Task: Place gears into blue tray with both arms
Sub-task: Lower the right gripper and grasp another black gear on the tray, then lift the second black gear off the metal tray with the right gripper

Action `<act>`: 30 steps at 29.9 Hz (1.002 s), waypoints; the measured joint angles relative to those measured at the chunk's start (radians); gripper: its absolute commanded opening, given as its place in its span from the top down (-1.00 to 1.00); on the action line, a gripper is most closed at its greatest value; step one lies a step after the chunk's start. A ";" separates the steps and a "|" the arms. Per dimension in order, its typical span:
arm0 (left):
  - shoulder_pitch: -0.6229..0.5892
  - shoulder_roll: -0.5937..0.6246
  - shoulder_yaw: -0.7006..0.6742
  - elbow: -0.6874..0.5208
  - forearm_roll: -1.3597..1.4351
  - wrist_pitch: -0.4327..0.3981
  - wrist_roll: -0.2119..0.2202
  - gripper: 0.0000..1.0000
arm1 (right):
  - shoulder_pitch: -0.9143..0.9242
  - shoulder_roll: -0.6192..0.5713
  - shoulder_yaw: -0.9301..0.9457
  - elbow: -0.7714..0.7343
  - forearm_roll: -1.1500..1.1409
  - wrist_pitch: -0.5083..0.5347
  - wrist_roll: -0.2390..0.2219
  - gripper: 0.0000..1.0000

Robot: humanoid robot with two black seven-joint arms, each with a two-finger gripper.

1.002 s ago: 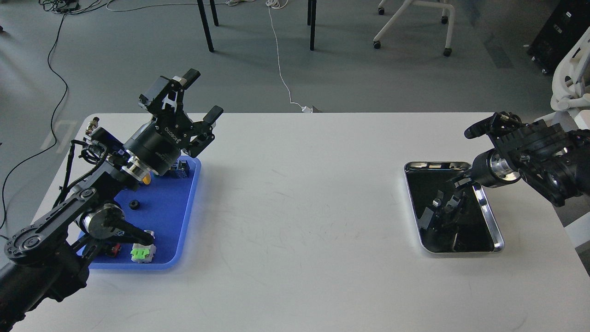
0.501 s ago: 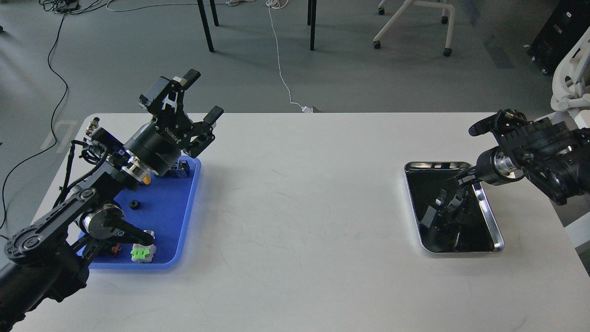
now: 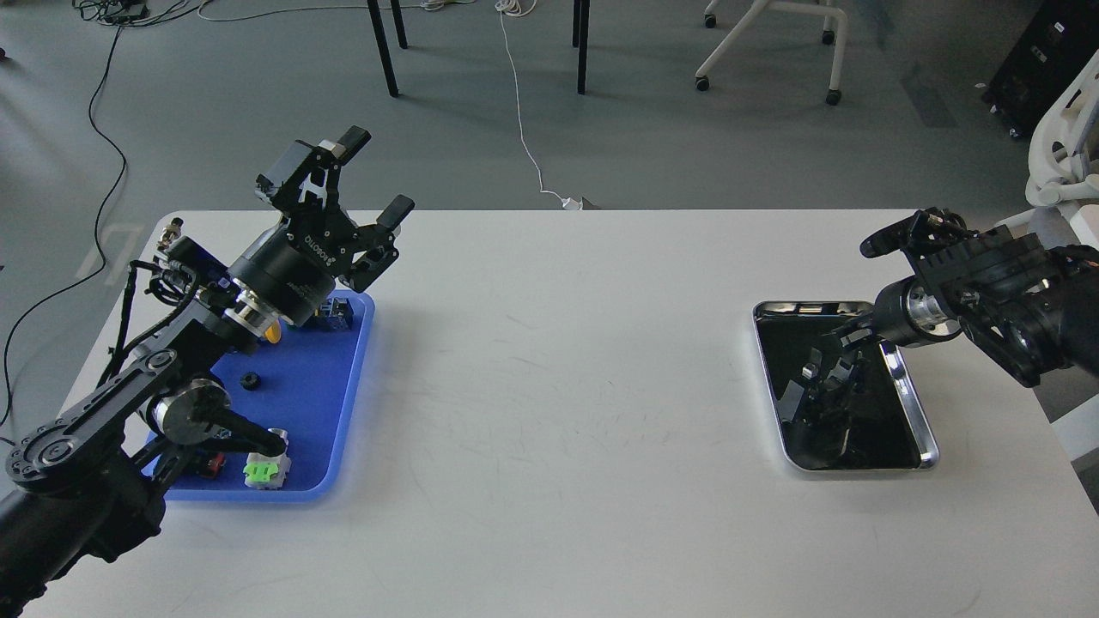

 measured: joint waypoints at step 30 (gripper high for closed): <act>0.003 0.003 -0.007 -0.002 0.000 -0.001 0.000 -0.96 | -0.013 0.010 0.003 -0.026 0.001 -0.002 0.000 -0.08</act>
